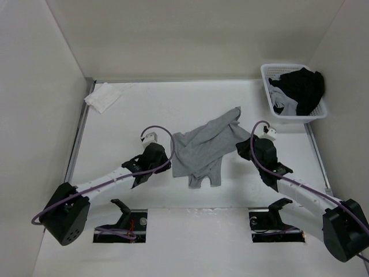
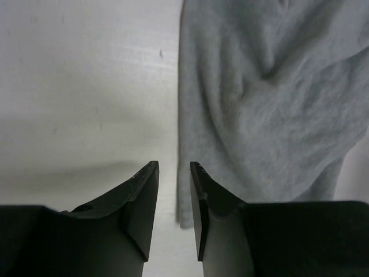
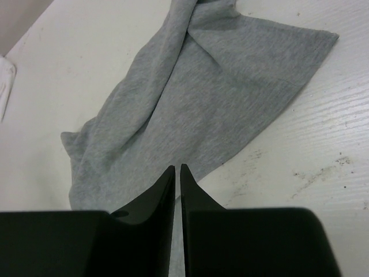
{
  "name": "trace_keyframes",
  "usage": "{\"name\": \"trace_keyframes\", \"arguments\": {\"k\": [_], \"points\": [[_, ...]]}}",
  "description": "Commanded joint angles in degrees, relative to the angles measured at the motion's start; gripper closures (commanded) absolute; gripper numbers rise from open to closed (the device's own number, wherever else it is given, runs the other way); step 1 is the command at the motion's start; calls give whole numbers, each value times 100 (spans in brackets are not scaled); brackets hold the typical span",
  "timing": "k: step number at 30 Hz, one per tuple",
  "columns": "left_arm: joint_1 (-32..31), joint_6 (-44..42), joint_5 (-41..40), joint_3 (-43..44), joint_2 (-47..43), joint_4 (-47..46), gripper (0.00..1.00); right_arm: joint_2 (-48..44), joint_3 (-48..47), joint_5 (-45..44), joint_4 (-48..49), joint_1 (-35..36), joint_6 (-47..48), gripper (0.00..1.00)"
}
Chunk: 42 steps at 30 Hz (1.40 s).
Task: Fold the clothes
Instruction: Flatten the tank top out
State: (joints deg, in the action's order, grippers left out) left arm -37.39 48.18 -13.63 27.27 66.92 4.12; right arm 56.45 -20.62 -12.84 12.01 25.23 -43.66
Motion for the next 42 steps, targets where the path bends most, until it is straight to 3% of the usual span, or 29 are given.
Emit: {"name": "trace_keyframes", "arguments": {"k": [1, 10, 21, 27, 29, 34, 42], "points": [[-343, 841, 0, -160, -363, 871, 70, -37, 49, 18, 223, 82, 95, 87], [-924, 1070, 18, -20, 383, 696, 66, -46, 93, 89, 337, 214, 94, 83], [-977, 1018, 1, 95, 700, 730, 82, -63, 129, 80, 434, 232, 42, 79], [-748, 807, -43, 130, 455, 713, 98, -195, 225, 18, 407, 162, 51, 64], [-573, 719, -105, 138, 270, 704, 99, -222, 260, -25, 372, 57, 59, 61], [630, 385, -395, 51, -723, 503, 99, -2, 199, -227, 12, -190, 15, 59], [2581, 498, 114, -361, -1250, -367, 98, 410, -178, -623, -726, -32, -2, 58]]}}
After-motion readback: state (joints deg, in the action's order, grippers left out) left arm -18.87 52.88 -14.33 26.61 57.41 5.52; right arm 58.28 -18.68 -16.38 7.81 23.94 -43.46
